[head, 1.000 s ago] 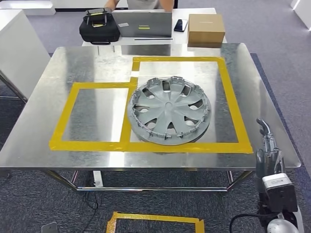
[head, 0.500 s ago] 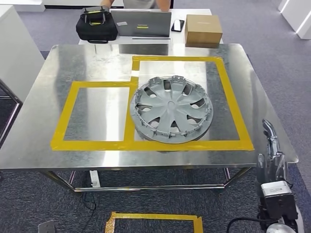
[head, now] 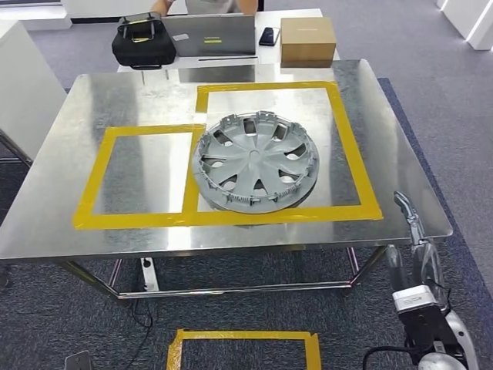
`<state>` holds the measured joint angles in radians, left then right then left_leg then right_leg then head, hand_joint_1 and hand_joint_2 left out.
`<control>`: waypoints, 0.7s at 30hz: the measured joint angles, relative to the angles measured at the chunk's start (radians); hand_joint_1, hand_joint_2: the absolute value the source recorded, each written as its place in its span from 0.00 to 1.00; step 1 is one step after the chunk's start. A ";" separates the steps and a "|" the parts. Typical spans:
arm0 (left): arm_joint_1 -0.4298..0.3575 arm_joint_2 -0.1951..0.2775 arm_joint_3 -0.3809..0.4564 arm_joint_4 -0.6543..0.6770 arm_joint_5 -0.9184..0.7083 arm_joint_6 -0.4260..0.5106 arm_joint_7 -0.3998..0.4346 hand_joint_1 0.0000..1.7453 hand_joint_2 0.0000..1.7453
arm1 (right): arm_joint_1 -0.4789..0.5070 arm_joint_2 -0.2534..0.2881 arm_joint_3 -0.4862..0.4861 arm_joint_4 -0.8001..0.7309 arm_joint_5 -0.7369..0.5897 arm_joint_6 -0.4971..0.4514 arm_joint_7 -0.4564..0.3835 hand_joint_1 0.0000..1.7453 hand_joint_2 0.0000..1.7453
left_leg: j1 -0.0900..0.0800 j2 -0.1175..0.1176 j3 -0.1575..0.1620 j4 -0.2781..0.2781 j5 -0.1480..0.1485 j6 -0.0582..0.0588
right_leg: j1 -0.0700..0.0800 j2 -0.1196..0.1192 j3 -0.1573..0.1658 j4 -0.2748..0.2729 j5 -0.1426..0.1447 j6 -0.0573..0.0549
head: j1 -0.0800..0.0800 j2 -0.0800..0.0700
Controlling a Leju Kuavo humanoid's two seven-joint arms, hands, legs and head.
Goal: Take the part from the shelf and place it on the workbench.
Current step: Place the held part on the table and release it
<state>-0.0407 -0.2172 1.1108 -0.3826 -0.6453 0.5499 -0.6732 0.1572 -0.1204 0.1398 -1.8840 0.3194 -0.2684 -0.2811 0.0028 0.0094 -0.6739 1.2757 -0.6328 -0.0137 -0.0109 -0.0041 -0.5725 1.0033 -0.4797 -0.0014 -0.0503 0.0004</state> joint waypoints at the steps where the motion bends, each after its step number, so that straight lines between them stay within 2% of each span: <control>1: 0.000 0.000 0.000 0.000 -0.002 0.000 0.000 0.00 0.00 | 0.000 -0.001 0.003 0.001 0.003 0.001 0.000 0.00 0.00 | 0.000 0.000 0.007 0.016 -0.007 0.001 | 0.001 0.001 -0.011 0.001 0.008 0.000 | 0.000 0.000; 2: -0.001 0.001 0.000 0.000 -0.003 0.001 0.000 0.00 0.00 | 0.000 -0.002 0.005 0.002 0.005 0.001 0.000 0.00 0.00 | 0.000 0.000 0.032 -0.008 0.004 0.003 | 0.002 0.001 -0.022 0.003 0.015 0.001 | 0.000 0.000; 5: -0.004 0.003 0.001 0.000 -0.003 0.003 0.000 0.00 0.00 | -0.001 -0.004 0.008 0.003 0.006 0.001 0.000 0.00 0.00 | -0.003 -0.002 0.167 -0.210 0.067 0.021 | 0.005 0.003 -0.044 0.005 0.036 0.007 | 0.000 0.000; 6: -0.006 0.003 0.001 0.000 -0.003 0.003 0.000 0.00 0.00 | -0.002 -0.005 0.008 0.003 0.007 0.001 0.000 0.00 0.00 | -0.006 -0.003 0.195 -0.259 0.078 0.026 | 0.006 0.003 -0.049 0.005 0.043 0.013 | 0.001 0.000; 7: -0.008 0.003 0.001 0.000 -0.004 0.004 0.000 0.00 0.00 | -0.003 -0.007 0.009 0.003 0.008 0.001 0.001 0.00 0.00 | -0.009 -0.004 0.205 -0.282 0.082 0.031 | 0.005 0.002 -0.052 0.005 0.050 0.019 | 0.001 0.000; 9: -0.009 0.002 0.002 0.000 -0.005 0.004 0.000 0.00 0.00 | -0.004 -0.010 0.012 0.004 0.012 0.002 0.002 0.00 0.00 | -0.013 -0.004 0.197 -0.288 0.096 0.041 | 0.003 0.000 -0.057 0.001 0.064 0.032 | 0.001 0.000; 10: -0.008 0.002 0.003 0.000 -0.005 0.004 0.000 0.00 0.00 | -0.003 -0.012 0.014 0.004 0.015 0.003 0.003 0.00 0.00 | -0.013 -0.002 0.192 -0.291 0.107 0.047 | 0.001 0.001 -0.061 0.003 0.060 0.038 | 0.001 0.000; 11: -0.008 0.002 0.005 0.000 -0.005 0.005 0.000 0.00 0.00 | -0.002 -0.014 0.015 0.004 0.017 0.002 0.004 0.00 0.00 | -0.011 0.000 0.184 -0.295 0.120 0.054 | 0.000 0.002 -0.071 0.017 0.038 0.044 | 0.002 0.000; 12: -0.008 0.002 0.007 0.000 -0.006 0.006 0.000 0.00 0.00 | -0.002 -0.016 0.016 0.004 0.018 0.002 0.005 0.00 0.00 | -0.009 0.002 0.173 -0.299 0.133 0.059 | -0.001 0.003 -0.085 0.051 -0.002 0.048 | 0.002 0.000; 14: -0.009 0.002 0.009 0.000 -0.007 0.006 0.000 0.00 0.00 | -0.001 -0.019 0.019 0.005 0.019 0.002 0.007 0.00 0.00 | -0.010 0.005 0.146 -0.299 0.154 0.066 | -0.002 0.003 -0.116 0.165 -0.103 0.055 | 0.003 0.000; 15: -0.009 0.002 0.009 0.000 -0.008 0.006 0.000 0.00 0.00 | -0.001 -0.020 0.020 0.007 0.020 0.002 0.009 0.00 0.00 | -0.010 0.005 0.130 -0.297 0.164 0.067 | -0.002 0.003 -0.123 0.223 -0.134 0.058 | 0.003 0.000; 16: -0.009 0.002 0.010 0.000 -0.009 0.006 0.000 0.00 0.00 | 0.000 -0.021 0.021 0.008 0.021 0.001 0.010 0.00 0.00 | -0.010 0.006 0.114 -0.294 0.174 0.066 | -0.002 0.003 -0.119 0.258 -0.140 0.060 | 0.003 0.000; 17: -0.009 0.002 0.010 0.000 -0.011 0.007 0.000 0.00 0.00 | 0.000 -0.021 0.023 0.009 0.022 0.001 0.011 0.00 0.00 | -0.010 0.006 0.098 -0.290 0.184 0.064 | -0.002 0.003 -0.101 0.265 -0.126 0.062 | 0.003 0.000; 18: -0.009 0.001 0.010 0.000 -0.012 0.007 0.000 0.00 0.00 | 0.000 -0.022 0.024 0.010 0.023 0.000 0.012 0.00 0.00 | -0.009 0.006 0.081 -0.285 0.193 0.062 | -0.003 0.002 -0.065 0.236 -0.100 0.063 | 0.003 0.000; 19: -0.009 0.001 0.010 0.000 -0.013 0.007 0.000 0.00 0.00 | -0.001 -0.022 0.025 0.011 0.024 0.000 0.013 0.00 0.00 | -0.008 0.006 0.067 -0.279 0.200 0.058 | -0.004 0.001 -0.013 0.178 -0.078 0.064 | 0.003 0.000; 20: -0.009 0.001 0.010 0.000 -0.013 0.007 0.000 0.00 0.00 | -0.002 -0.022 0.027 0.011 0.025 0.000 0.013 0.00 0.00 | -0.009 0.006 0.054 -0.271 0.206 0.054 | -0.004 0.000 0.046 0.105 -0.070 0.064 | 0.004 0.000; 21: -0.009 0.001 0.011 0.000 -0.014 0.007 0.000 0.00 0.00 | -0.004 -0.022 0.028 0.011 0.025 0.000 0.013 0.00 0.00 | -0.011 0.006 0.044 -0.262 0.212 0.049 | -0.004 -0.001 0.094 0.040 -0.075 0.061 | 0.003 0.000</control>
<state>-0.0500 -0.2160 1.1213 -0.3826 -0.6591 0.5568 -0.6733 0.1531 -0.1427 0.1682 -1.8734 0.3449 -0.2688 -0.2677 -0.0078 0.0158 -0.6294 1.0134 -0.4209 0.0348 -0.0153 -0.0048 -0.4785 1.0429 -0.5549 0.0594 -0.0472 0.0004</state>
